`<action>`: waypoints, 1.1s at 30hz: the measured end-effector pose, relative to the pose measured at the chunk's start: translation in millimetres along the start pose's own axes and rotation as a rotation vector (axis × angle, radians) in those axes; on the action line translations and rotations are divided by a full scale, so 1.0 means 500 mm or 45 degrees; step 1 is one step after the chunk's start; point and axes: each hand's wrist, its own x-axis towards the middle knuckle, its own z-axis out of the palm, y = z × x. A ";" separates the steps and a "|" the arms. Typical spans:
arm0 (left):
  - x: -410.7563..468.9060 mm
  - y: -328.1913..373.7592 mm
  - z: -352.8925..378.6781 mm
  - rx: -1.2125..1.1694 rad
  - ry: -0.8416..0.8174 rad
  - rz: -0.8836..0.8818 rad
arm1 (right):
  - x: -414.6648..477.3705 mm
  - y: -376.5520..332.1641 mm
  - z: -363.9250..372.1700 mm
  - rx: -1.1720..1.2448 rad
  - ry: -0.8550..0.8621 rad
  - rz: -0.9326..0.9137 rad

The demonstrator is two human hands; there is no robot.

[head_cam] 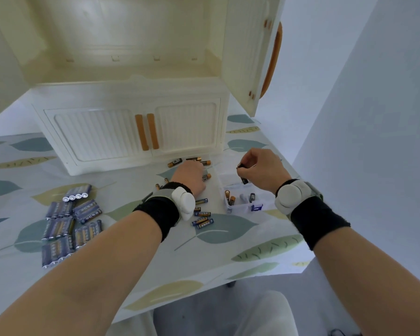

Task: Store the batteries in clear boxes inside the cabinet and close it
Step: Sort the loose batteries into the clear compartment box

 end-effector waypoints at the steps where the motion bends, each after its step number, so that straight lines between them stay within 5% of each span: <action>1: -0.005 -0.001 -0.001 -0.030 0.004 -0.013 | -0.005 0.004 -0.006 -0.006 0.000 0.007; 11: -0.056 0.005 -0.037 -0.322 0.128 -0.059 | -0.045 0.030 -0.028 -0.057 -0.042 0.040; 16: -0.095 0.055 -0.063 -0.561 0.241 0.113 | -0.068 0.044 -0.028 -0.027 -0.043 0.064; 21: -0.118 0.098 -0.055 -0.323 0.068 0.323 | -0.075 0.049 -0.031 -0.070 -0.059 0.018; 33: -0.123 0.119 -0.048 -0.172 0.022 0.338 | -0.096 0.065 -0.050 -0.148 -0.126 -0.084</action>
